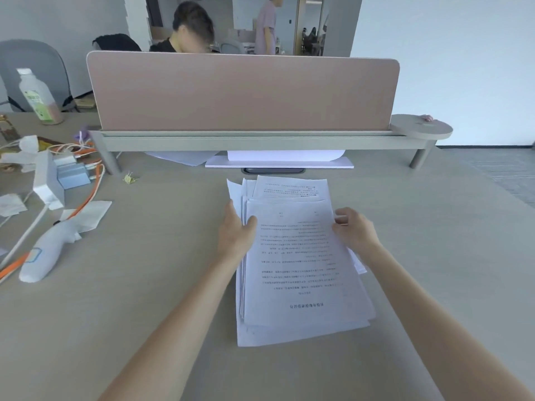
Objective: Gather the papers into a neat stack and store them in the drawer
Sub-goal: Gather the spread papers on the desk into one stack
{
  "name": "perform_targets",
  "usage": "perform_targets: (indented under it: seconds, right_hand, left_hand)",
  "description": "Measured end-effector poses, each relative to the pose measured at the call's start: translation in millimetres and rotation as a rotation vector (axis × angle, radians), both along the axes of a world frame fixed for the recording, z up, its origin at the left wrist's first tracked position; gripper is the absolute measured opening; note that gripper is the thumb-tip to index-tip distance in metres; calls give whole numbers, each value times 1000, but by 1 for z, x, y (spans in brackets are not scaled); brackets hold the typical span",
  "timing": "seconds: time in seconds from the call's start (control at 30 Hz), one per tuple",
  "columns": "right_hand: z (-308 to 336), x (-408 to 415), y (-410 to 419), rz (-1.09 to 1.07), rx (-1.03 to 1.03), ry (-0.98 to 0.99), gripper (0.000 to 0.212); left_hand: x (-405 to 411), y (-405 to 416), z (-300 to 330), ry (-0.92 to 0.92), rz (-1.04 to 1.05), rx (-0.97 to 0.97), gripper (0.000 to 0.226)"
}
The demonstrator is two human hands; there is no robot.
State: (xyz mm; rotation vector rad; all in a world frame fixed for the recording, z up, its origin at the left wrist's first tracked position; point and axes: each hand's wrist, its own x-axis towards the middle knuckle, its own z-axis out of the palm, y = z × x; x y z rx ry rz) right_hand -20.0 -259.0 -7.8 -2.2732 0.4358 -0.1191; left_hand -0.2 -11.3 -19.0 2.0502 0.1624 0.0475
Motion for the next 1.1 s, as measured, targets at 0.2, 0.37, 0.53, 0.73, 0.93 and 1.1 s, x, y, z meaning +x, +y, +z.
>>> perform_targets:
  seconds: [0.2,0.37,0.53,0.73,0.93,1.1]
  right_hand:
    - [2,-1,13,-18,-75,-4,34]
    - [0,1,26,64,-182,10,35]
    - [10,7,28,18,28,38,37]
    - [13,6,34,46,375,128,26]
    - [3,4,39,115,485,132,26]
    - [-2,3,35,32,655,56,27]
  left_hand:
    - [7,18,6,227,159,-594,25]
    - [13,22,8,276,197,-642,17]
    - [19,20,12,272,149,-519,24]
    - [15,16,14,267,74,-478,55]
    - [6,17,18,195,25,-306,26]
    - [-6,39,19,297,-146,-446,52]
